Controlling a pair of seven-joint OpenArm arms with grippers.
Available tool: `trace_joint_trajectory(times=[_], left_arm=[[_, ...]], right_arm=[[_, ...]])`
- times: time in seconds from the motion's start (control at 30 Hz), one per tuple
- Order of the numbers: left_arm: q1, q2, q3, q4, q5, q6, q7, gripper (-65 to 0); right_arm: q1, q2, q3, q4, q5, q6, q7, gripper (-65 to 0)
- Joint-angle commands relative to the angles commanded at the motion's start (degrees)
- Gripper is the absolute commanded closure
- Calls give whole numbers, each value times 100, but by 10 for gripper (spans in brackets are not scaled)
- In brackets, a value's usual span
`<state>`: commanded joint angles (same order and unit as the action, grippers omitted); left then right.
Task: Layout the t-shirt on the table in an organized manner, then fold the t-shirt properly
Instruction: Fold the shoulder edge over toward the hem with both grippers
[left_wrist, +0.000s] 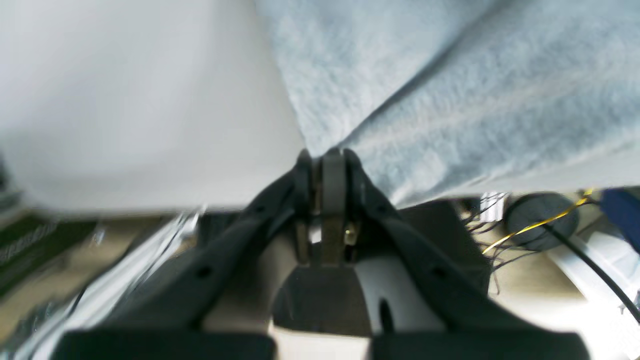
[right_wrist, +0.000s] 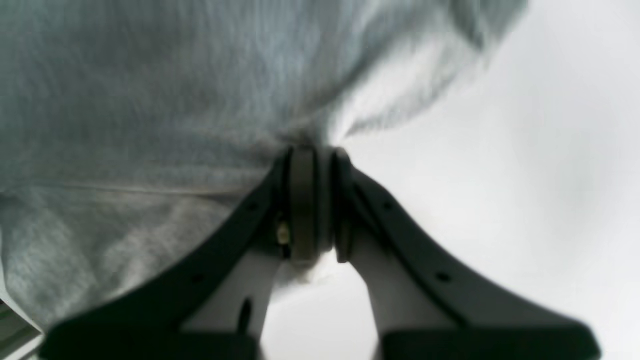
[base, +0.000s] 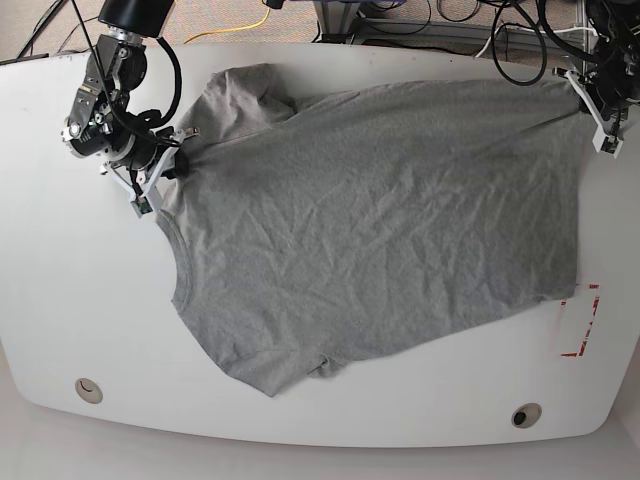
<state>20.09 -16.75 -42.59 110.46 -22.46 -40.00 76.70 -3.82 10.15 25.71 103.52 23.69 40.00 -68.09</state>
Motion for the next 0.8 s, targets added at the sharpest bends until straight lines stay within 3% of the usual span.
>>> trace_joint_trajectory(times=[0.2,0.6,0.8], left_arm=[[-360,-88,0,0,0,0,88,-3],[-1134,-123,9,-35,44,0,88,-4],[-1407,-123,9,-35,44,0,330,-4]], right_arm=[[202,-149,0,325,-9,0,-44,-55],[888,-149,0,62,-53,0,-246,-55],[818,-132,0,9,-53,0,-325,-71]])
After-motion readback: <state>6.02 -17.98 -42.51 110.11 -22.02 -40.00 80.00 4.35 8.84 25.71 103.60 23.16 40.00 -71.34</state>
